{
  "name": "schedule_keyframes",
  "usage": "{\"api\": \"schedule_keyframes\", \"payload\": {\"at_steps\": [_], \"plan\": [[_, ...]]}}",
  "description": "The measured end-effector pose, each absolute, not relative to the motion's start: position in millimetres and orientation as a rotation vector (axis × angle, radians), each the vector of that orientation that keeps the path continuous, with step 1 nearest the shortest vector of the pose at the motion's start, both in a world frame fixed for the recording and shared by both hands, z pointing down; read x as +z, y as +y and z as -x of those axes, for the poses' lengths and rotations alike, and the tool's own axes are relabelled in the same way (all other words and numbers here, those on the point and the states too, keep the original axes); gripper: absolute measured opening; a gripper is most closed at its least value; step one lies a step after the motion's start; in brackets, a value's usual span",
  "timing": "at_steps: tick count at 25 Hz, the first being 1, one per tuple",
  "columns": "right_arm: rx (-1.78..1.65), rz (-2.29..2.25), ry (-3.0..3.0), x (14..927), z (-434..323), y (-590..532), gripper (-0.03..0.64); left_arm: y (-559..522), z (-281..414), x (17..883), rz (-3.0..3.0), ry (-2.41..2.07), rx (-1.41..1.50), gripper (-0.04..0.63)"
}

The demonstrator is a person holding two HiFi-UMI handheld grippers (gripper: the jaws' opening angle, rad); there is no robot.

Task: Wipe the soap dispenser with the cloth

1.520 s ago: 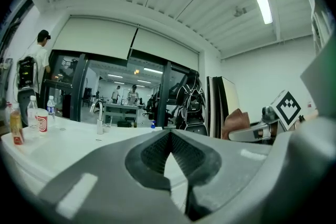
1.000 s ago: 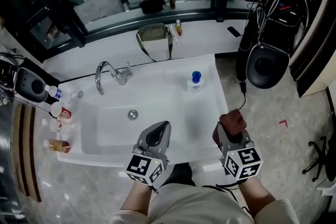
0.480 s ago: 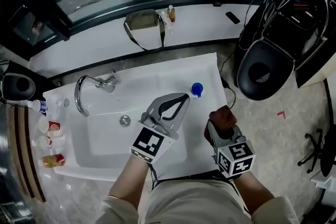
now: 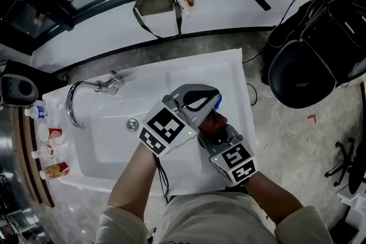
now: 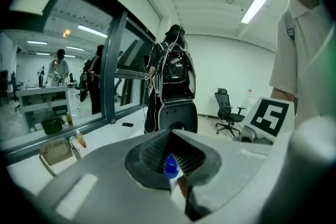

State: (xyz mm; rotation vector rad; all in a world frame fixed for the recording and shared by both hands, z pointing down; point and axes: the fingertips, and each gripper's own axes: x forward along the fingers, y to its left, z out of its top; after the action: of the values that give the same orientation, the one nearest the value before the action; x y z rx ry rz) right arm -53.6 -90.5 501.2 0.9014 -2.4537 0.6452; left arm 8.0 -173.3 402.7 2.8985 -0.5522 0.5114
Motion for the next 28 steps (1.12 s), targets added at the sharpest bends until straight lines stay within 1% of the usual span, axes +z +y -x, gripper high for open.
{"api": "schedule_keyframes", "payload": {"at_steps": [3,7,11,18,28], "plan": [[0.600,-0.781,-2.496,504,74,-98,0.078,-174,-11,412,-2.883,-0.520,0.556,0.000],[0.663,-0.764,-2.478,521,73,-108,0.079,-174,-10,413,-2.832,-0.510,0.500,0.000],[0.948,-0.844,-2.393,542,53,-113,0.080,-174,-10,413,-2.810,-0.493,0.466,0.000],[1.185,-0.963,-2.288,565,12,-124,0.080,-172,-12,414,-2.815,-0.480,0.458,0.000],[1.166,-1.107,-2.156,567,-50,-147,0.080,-173,-11,412,-2.818,-0.468,0.471,0.000]]}}
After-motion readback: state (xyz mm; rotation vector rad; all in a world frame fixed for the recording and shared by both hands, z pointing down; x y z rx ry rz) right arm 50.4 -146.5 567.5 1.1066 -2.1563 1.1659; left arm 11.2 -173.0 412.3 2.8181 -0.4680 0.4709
